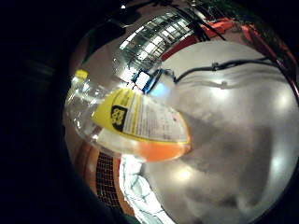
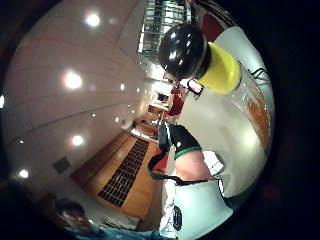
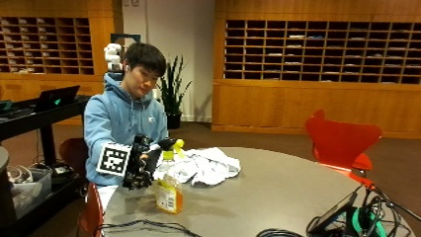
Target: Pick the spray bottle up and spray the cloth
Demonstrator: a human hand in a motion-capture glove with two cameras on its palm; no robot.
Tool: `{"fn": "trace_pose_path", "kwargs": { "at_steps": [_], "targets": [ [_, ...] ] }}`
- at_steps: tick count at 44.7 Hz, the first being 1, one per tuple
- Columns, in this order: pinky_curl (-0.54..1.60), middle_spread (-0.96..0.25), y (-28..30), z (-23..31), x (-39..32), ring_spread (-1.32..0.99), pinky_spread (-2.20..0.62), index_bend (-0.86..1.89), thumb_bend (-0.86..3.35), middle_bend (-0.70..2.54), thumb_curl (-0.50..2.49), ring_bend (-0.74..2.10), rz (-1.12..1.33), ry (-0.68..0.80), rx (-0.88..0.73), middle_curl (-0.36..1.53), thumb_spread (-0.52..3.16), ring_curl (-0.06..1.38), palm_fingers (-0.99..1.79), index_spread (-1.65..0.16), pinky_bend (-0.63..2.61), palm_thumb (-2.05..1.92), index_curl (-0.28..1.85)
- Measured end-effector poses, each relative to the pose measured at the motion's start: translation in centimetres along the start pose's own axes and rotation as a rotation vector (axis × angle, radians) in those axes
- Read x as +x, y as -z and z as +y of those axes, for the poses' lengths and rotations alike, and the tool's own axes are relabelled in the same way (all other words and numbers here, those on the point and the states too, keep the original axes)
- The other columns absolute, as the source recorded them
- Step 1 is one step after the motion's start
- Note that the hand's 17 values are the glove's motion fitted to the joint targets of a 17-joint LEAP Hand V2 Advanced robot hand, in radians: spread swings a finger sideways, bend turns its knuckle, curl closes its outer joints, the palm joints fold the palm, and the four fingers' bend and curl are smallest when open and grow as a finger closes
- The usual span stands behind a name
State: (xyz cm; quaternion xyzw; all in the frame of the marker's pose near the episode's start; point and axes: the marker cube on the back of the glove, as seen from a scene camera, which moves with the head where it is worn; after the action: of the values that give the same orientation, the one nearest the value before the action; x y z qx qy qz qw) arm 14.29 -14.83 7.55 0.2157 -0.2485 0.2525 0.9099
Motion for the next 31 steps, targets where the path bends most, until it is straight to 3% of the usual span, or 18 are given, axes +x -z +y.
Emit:
{"fn": "trace_pose_path", "kwargs": {
  "at_steps": [18,25,31],
  "targets": [
    [0.34,0.11,-1.5,-1.6,0.4,0.10,0.21,0.11,-0.02,0.32,0.42,0.56,-0.013,-0.139,-0.066,0.35,0.97,0.31,0.31,-0.14,0.48,0.71,0.17],
    [0.32,0.03,-2.1,-2.5,0.4,0.00,0.14,0.24,-0.01,0.26,0.44,0.63,-0.052,-0.209,-0.060,0.33,0.96,0.31,0.68,-0.20,0.43,0.76,0.23],
    [0.28,-0.09,-2.7,-3.2,0.0,-0.11,0.04,0.26,0.03,0.42,0.50,0.62,-0.020,-0.224,-0.128,0.39,0.84,0.33,1.13,-0.22,0.26,0.92,0.28]
  ]
}}
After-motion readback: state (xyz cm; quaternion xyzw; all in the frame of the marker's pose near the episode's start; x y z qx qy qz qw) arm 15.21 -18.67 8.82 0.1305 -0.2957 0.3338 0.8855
